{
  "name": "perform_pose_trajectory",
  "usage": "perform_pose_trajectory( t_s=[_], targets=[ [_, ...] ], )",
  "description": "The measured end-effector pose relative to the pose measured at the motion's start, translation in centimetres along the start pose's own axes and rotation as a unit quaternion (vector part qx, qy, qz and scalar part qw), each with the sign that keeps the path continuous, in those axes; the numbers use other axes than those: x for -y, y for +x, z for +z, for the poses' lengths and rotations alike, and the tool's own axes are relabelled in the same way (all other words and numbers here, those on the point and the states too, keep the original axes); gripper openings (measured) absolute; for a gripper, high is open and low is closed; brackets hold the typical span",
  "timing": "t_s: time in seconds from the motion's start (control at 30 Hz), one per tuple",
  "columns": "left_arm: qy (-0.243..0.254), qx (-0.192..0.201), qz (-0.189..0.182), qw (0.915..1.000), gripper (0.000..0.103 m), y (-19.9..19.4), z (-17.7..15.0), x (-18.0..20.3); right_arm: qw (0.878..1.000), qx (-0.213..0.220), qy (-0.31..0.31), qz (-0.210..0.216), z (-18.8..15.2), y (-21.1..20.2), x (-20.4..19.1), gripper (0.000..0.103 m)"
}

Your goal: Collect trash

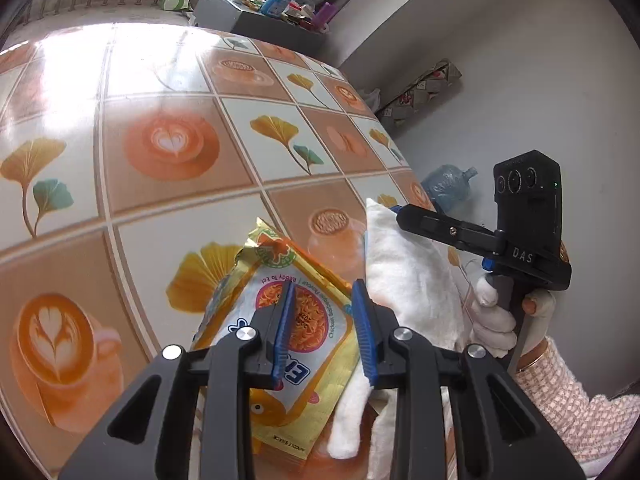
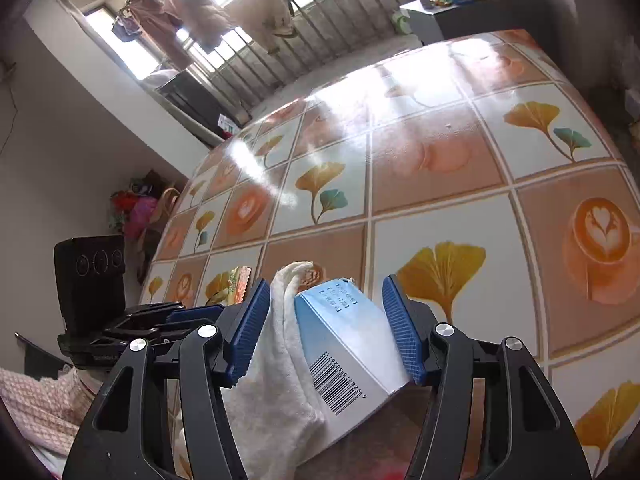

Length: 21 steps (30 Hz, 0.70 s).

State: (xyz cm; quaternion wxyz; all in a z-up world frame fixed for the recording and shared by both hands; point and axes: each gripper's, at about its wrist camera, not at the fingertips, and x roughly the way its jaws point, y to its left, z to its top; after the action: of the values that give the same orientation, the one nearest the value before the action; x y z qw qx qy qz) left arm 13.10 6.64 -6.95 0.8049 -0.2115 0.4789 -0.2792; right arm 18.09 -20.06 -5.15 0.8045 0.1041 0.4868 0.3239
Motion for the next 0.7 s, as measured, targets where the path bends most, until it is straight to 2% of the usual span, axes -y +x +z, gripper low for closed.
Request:
perform_pose_trajectory(
  t_s=[0.13, 0.3, 0.37, 0.43, 0.57, 0.7],
  targets=[
    [-0.004, -0.006, -0.010, 0.9999, 0.028, -0.8, -2.2, 1.0, 1.000, -0.004, -0.018, -0.012, -0.7, -1.2, -1.2, 0.057],
    [0.004, 0.022, -0.005, 0.9997, 0.028, -2.9, -2.9, 1.7, 0.997, 0.061, 0.037, -0.038, -0.6, -7.0, 0.7, 0.059],
    [0.018, 0.031, 0.009, 0.9993, 0.033, -3.6, -2.8, 1.8, 0.993, 0.074, 0.062, -0.063, -1.2, -9.3, 1.7, 0.059],
    [0.036, 0.040, 0.026, 0.9982, 0.039, -4.3, -2.7, 2.0, 0.989, 0.071, 0.089, -0.098, -2.4, -11.0, 2.5, 0.059],
    [0.051, 0.051, 0.044, 0.9964, 0.049, -5.3, -2.5, 2.0, 0.979, 0.057, 0.156, -0.121, -6.2, -12.7, 3.9, 0.059],
    [0.054, 0.051, 0.065, 0.9951, 0.051, -5.4, -2.2, 1.5, 0.970, 0.036, 0.193, -0.140, -9.5, -11.9, 3.9, 0.059]
  ],
)
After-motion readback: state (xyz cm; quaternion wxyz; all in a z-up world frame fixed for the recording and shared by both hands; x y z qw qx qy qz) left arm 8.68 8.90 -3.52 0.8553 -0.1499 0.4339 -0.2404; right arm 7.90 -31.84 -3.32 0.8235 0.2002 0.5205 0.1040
